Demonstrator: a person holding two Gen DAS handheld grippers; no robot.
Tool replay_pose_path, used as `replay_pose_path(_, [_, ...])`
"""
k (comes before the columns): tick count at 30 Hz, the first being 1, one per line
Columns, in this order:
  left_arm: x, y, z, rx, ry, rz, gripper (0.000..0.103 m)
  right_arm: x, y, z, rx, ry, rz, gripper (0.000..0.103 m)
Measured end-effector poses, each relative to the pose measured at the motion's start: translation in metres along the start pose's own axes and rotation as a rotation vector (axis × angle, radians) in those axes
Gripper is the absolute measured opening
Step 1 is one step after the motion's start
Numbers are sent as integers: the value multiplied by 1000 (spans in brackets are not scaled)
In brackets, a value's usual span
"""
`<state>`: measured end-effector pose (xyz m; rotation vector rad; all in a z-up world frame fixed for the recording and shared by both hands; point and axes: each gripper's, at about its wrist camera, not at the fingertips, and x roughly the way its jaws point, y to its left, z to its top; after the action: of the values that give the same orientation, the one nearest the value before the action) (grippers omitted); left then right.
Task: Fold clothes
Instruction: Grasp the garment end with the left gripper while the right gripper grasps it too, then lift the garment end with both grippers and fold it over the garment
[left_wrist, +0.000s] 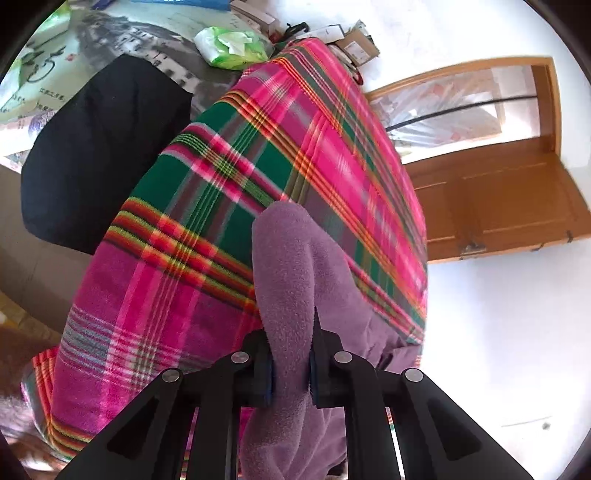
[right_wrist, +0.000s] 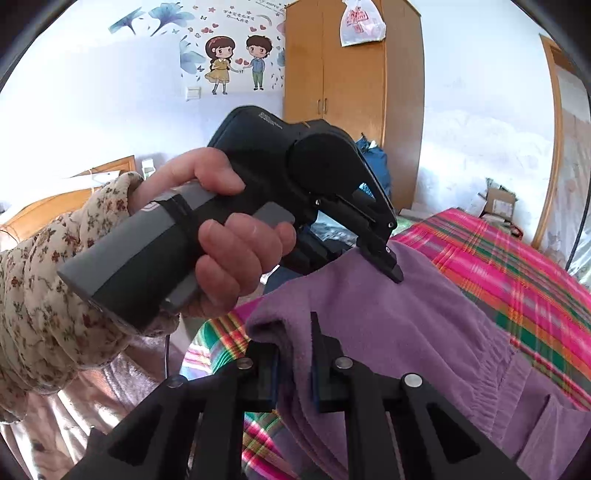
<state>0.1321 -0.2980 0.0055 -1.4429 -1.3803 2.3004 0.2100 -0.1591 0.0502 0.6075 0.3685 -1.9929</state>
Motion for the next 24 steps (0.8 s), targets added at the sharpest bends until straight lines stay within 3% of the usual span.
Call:
replay_pose_path(12, [-19,-69,-14,100,-71,-5,13,-47,-13,5,57,-92,-2,12])
replay_pose_path(24, [-23,-124,-36,174,-74,-31,13,-110,-40,-4,104,-189,-63,12])
